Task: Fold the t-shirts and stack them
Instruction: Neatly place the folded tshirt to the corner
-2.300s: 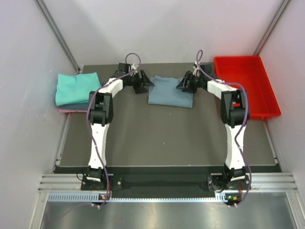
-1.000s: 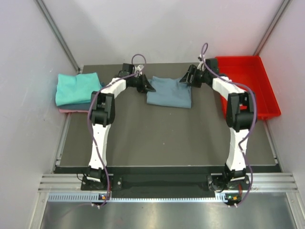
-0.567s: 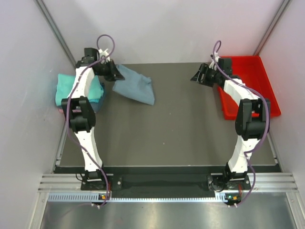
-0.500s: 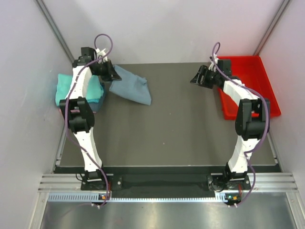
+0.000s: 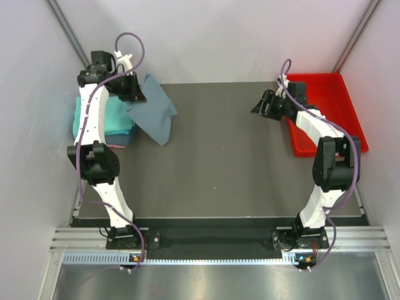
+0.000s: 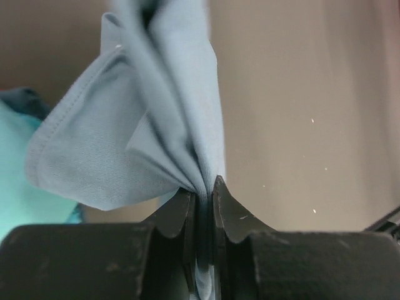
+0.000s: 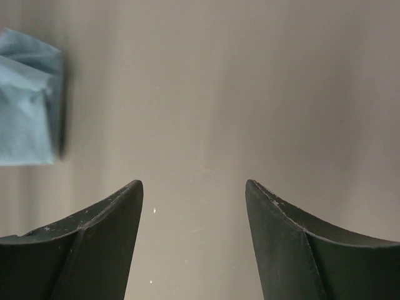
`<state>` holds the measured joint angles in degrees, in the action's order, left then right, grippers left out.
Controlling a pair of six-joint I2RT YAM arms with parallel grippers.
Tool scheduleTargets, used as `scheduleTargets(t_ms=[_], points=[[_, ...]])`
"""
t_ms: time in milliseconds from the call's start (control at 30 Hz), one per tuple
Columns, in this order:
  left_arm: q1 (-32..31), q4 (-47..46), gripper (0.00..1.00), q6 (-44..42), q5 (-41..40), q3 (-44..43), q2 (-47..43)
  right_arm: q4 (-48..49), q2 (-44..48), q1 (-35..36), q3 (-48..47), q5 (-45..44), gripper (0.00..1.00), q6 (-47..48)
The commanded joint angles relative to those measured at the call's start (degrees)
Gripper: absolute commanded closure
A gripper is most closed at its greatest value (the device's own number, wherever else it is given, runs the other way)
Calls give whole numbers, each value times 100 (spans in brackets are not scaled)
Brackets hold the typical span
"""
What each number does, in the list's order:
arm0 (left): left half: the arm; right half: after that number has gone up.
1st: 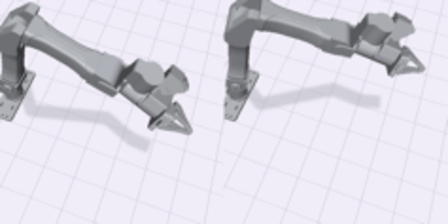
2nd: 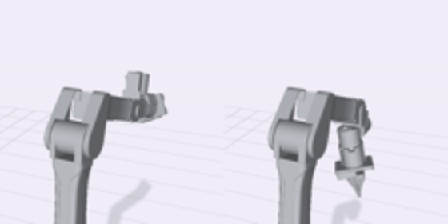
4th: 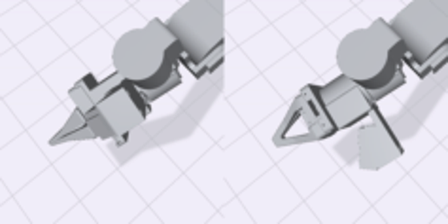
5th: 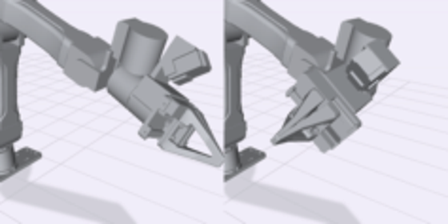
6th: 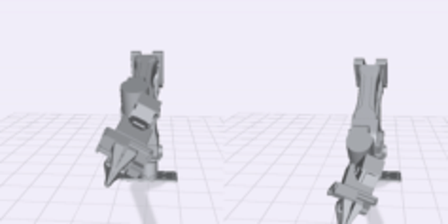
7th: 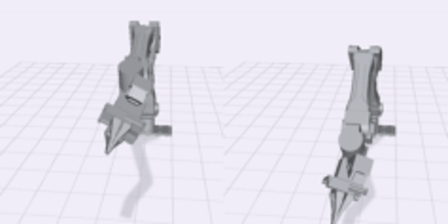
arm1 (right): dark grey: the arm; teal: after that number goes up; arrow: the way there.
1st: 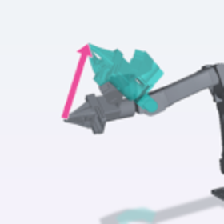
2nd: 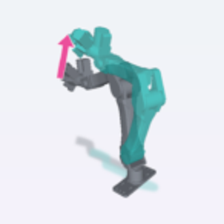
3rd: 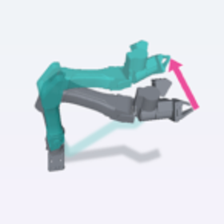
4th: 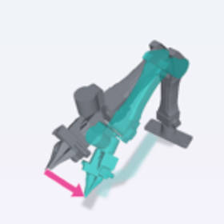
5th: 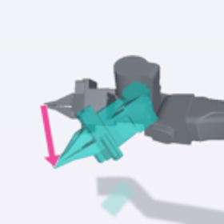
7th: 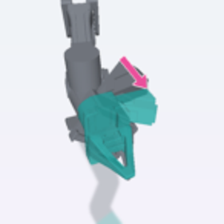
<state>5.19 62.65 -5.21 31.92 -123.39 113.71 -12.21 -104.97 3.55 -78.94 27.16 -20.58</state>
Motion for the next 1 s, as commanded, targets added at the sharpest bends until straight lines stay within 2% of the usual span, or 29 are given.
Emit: scheduleTargets(t_ms=[0, 333, 700, 967], points=[[342, 10, 100, -235, -142, -544, -455, 236, 372, -65, 71, 97, 33, 10], [790, -192, 100, -252, -608, -1178, -481, 368, 477, -65, 229, 185, 34, -113], [1282, -350, 100, -164, -617, -1539, -420, 403, 714, -65, 467, 150, 34, -87], [1432, -350, 100, -471, -976, -1696, 27, 474, 759, -74, 607, 158, 34, -113]])
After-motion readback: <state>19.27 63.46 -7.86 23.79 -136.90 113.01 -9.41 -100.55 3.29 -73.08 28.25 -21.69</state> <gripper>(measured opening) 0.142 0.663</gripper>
